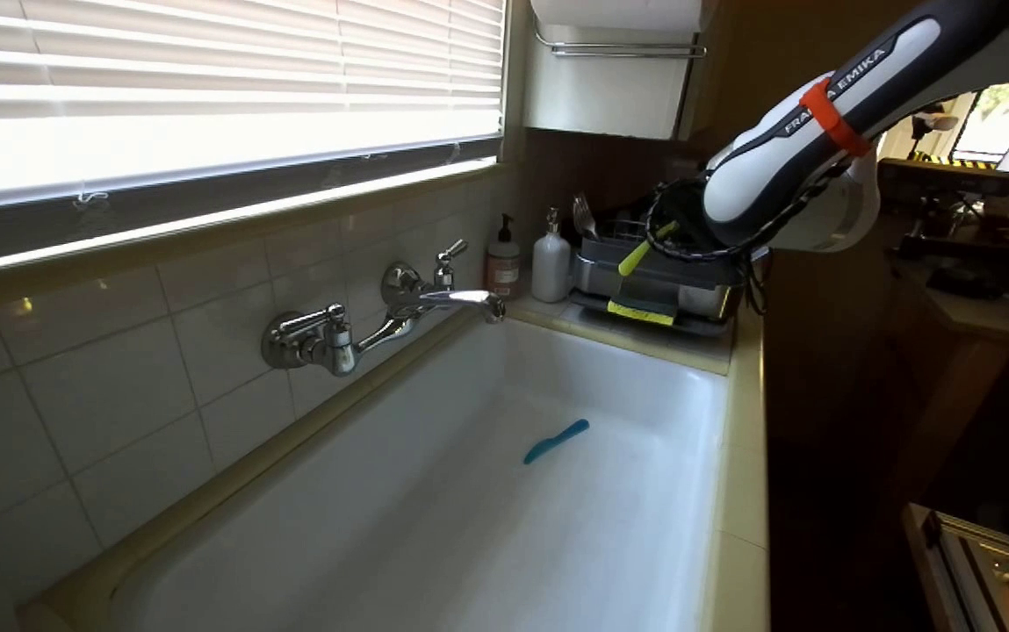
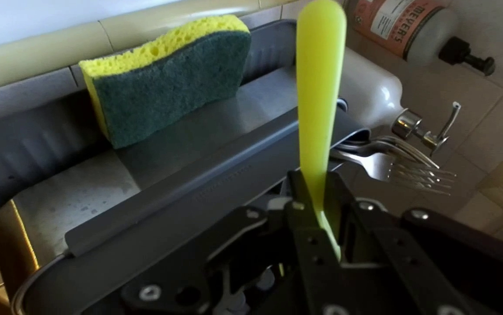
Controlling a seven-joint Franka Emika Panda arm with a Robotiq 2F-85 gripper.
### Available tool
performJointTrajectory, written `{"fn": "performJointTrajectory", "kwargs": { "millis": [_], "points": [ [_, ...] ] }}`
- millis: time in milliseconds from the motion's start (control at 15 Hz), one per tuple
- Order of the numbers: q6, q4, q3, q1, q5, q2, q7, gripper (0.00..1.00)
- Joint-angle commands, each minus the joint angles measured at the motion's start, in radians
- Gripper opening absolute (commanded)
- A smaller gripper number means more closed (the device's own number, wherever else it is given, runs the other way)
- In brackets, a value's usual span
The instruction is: Take the yellow spoon out of the sink and place it on the dishrack.
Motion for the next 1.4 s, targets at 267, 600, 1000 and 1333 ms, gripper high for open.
{"fn": "performJointTrajectory", "kwargs": {
  "millis": [267,600,1000,1333],
  "points": [
    [-0.037,0.021,-0.307,0.289,0.154,0.122,-0.001,0.04],
    [-0.212,0.014,-0.513,0.431,0.196,0.316,0.01,0.04],
    [-0.34,0.032,-0.518,0.387,0.196,0.374,-0.032,0.15],
    [-0.354,0.03,-0.522,0.385,0.193,0.399,-0.029,0.15]
  ]
}}
